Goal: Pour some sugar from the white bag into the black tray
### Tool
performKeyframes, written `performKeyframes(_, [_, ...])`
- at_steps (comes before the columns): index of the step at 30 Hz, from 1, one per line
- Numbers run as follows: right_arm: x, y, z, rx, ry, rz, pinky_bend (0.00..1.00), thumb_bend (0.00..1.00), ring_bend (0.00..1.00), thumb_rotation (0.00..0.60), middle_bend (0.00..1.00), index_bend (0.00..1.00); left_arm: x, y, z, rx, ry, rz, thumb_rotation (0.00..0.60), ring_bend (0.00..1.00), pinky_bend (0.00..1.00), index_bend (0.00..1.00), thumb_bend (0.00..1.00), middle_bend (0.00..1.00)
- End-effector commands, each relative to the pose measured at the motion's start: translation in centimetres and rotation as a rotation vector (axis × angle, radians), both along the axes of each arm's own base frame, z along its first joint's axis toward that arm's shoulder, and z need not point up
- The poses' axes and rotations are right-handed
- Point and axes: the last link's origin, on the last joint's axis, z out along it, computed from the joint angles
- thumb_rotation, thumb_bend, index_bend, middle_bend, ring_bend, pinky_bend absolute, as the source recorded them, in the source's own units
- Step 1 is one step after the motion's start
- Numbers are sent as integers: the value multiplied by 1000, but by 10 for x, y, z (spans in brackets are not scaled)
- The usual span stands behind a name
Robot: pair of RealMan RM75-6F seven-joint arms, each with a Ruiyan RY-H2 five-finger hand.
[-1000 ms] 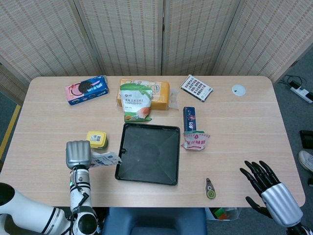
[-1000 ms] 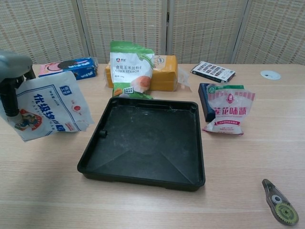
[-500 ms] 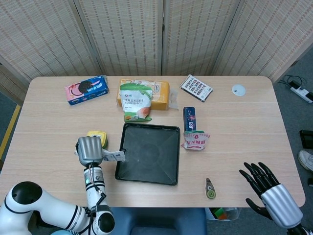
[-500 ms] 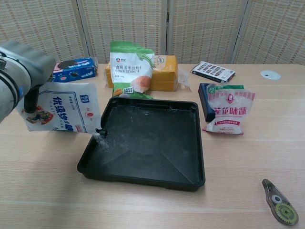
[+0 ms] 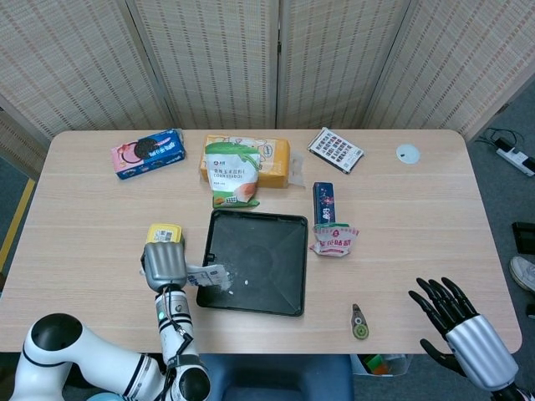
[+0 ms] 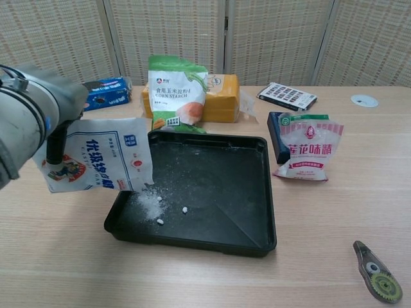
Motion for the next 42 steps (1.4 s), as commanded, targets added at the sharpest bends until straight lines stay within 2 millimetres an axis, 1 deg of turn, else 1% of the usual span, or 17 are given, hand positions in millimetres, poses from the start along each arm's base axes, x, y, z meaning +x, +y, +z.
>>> performKeyframes(1, [-1,-1,0,0,3,-4,0,299,0,600,0,0,10,-2,6,-8,-267,94,600,1000,1000,919,268,969])
performKeyframes(3, [-2,-3,0,-4,5,-11,0,299,0,600,0,0,16,3,19,13,-468,134,600,1000,1000,918,268,970])
performKeyframes(4, [-2,-3,0,-6,7,-13,0,299,0,600,0,0,17,5,25,23,-551,154,600,1000,1000,917,268,970])
performKeyframes(5, [-2,-3,0,-10,8,-14,0,299,0,600,0,0,18,7,34,38,-669,181,600,1000,1000,917,268,970])
performKeyframes(7, [-2,-4,-1,-18,12,-17,0,299,0,600,0,0,14,9,47,55,-819,237,600,1000,1000,919,268,972])
performKeyframes(9, [-2,-4,-3,-20,19,-21,0,299,0,600,0,0,6,9,59,52,-933,297,600,1000,1000,920,268,973])
performKeyframes(11, [-2,-4,-5,-12,25,-25,0,299,0,600,0,0,-2,9,66,29,-970,328,600,1000,1000,921,268,973])
performKeyframes(19, [-1,-4,-10,7,36,-26,0,299,0,600,0,0,-20,10,81,-43,-1099,352,600,1000,1000,925,267,979])
performKeyframes(25, [-1,-5,-14,18,44,-31,0,299,0,600,0,0,-43,14,93,-41,-1204,334,600,1000,1000,930,267,979])
performKeyframes(29, [-1,-4,-14,18,46,-34,0,299,0,600,0,0,-65,16,95,-48,-1208,290,600,1000,1000,932,268,980])
performKeyframes(38, [-2,-6,-17,18,59,-50,0,299,0,600,0,0,-129,12,109,-5,-1319,228,600,1000,1000,937,269,984])
performKeyframes(42, [-2,-7,-20,22,65,-54,0,298,0,600,0,0,-166,9,98,8,-1301,218,600,1000,1000,938,270,986])
